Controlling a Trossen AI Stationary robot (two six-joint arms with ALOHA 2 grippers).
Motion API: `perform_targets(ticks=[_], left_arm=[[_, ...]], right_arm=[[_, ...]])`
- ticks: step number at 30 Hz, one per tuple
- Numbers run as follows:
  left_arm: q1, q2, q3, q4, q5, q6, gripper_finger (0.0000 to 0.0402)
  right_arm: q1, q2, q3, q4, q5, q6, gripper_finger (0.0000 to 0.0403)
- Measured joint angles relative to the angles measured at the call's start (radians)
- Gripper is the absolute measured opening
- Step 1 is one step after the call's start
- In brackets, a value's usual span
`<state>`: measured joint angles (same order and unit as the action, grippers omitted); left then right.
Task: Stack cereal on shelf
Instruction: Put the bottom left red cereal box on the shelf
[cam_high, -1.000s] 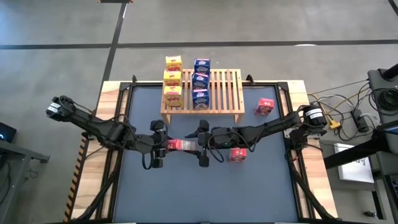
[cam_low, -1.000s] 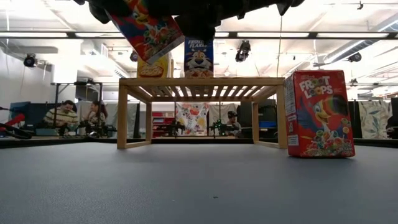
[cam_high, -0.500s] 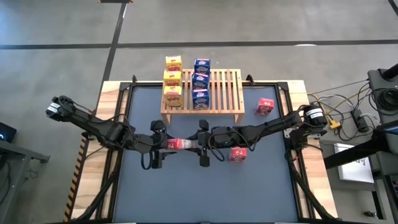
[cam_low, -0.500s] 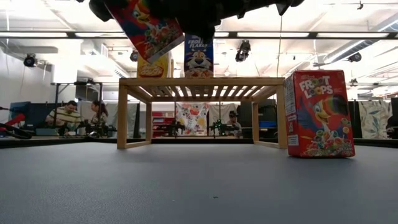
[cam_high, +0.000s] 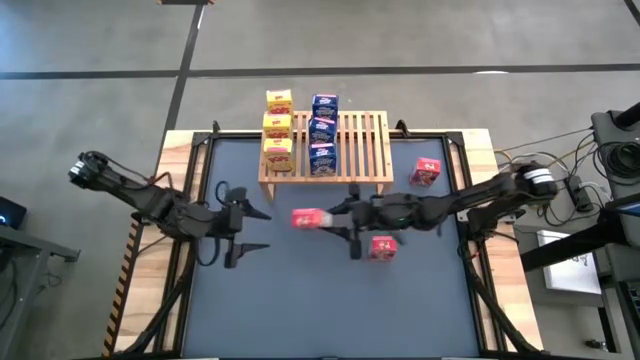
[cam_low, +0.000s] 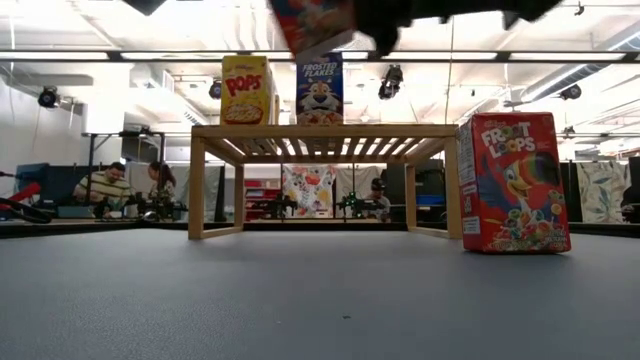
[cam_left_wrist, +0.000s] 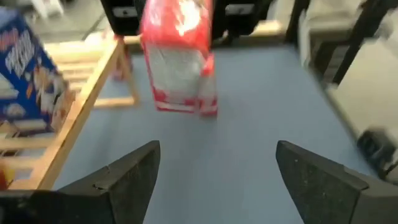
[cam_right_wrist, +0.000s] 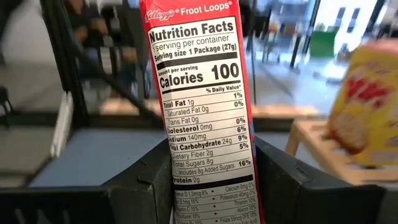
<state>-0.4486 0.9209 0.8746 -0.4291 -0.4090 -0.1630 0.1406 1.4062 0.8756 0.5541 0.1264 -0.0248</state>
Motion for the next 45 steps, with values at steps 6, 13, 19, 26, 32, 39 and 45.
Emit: perform_targets(ticks=[6, 13, 19, 26, 32, 39, 45], left_arm=[[-0.024, -0.109, -0.204, 0.375, -0.052, 0.125, 0.0303], [-0.022, -0.171, -0.381, 0.707, -0.057, 0.198, 0.0303], [-0.018, -0.187, -0.421, 0.761, -0.086, 0.206, 0.0303], [-0.018, -0.181, -0.423, 0.769, -0.09, 0.206, 0.0303], [-0.018, -0.176, -0.424, 0.767, -0.09, 0.203, 0.0303], [-0.018, -0.167, -0.424, 0.767, -0.09, 0.202, 0.0303], [-0.018, -0.158, -0.424, 0.768, -0.09, 0.198, 0.0303]], right_arm=[[0.0, -0.165, -0.232, 0.253, -0.001, -0.002, 0.0168], [-0.015, -0.32, -0.358, 0.32, 0.005, -0.039, 0.0168], [-0.071, -0.403, -0.42, 0.325, 0.005, -0.05, 0.0165], [-0.15, -0.432, -0.465, 0.362, 0.003, -0.051, 0.0166], [-0.218, -0.444, -0.468, 0.364, -0.058, -0.051, 0.0165], [-0.258, -0.449, -0.472, 0.363, -0.082, -0.027, 0.0166], [-0.257, -0.449, -0.473, 0.363, -0.084, -0.028, 0.0166]])
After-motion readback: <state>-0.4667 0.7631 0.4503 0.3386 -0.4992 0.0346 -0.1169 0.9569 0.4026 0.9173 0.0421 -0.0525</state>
